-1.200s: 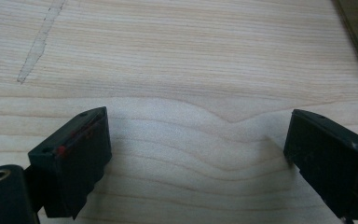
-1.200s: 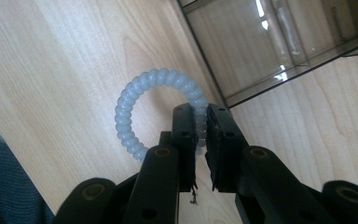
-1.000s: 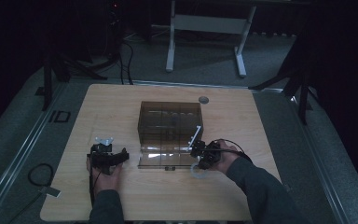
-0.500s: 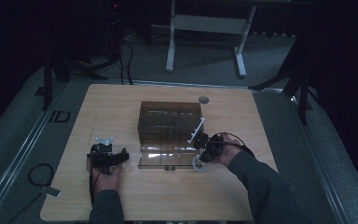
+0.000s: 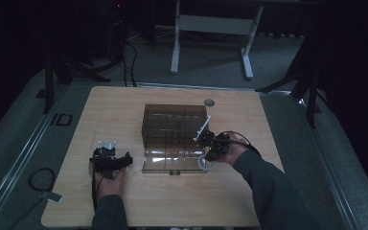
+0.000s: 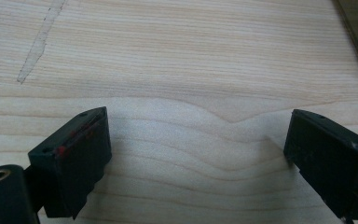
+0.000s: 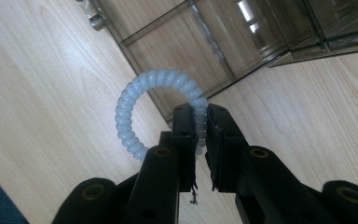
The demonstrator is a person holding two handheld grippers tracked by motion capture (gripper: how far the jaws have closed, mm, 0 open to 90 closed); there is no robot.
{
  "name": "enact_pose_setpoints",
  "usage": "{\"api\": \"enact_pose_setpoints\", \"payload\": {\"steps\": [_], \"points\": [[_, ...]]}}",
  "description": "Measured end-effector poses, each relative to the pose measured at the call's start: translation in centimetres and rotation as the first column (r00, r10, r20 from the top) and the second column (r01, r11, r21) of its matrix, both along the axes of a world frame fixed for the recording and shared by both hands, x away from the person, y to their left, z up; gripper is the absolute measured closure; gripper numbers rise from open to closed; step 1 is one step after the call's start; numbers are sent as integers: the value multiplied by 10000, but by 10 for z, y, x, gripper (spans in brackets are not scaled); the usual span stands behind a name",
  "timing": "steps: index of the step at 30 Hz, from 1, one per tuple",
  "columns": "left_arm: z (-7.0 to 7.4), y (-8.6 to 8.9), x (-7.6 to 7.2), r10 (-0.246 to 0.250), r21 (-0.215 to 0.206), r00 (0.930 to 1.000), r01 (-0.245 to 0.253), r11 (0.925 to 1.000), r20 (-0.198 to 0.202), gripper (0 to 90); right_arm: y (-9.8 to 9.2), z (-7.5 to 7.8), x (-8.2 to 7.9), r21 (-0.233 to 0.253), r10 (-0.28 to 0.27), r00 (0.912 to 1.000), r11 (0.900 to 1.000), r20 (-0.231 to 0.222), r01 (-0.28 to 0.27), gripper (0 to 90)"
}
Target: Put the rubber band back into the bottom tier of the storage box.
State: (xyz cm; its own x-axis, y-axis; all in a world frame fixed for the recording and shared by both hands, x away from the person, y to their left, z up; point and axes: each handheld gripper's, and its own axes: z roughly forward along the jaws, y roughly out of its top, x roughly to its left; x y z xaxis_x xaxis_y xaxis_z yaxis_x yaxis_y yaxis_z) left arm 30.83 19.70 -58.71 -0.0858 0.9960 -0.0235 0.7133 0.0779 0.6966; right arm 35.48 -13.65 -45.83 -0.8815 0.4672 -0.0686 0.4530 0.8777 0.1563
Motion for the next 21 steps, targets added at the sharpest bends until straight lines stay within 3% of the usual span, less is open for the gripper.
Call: {"api": "enact_pose_setpoints", "payload": {"steps": [21], "points": [[0,0,0,-3,6,10000,3,10000,-1,73,-1,-5,18,127,-453,9989,9989,157,451,819]]}}
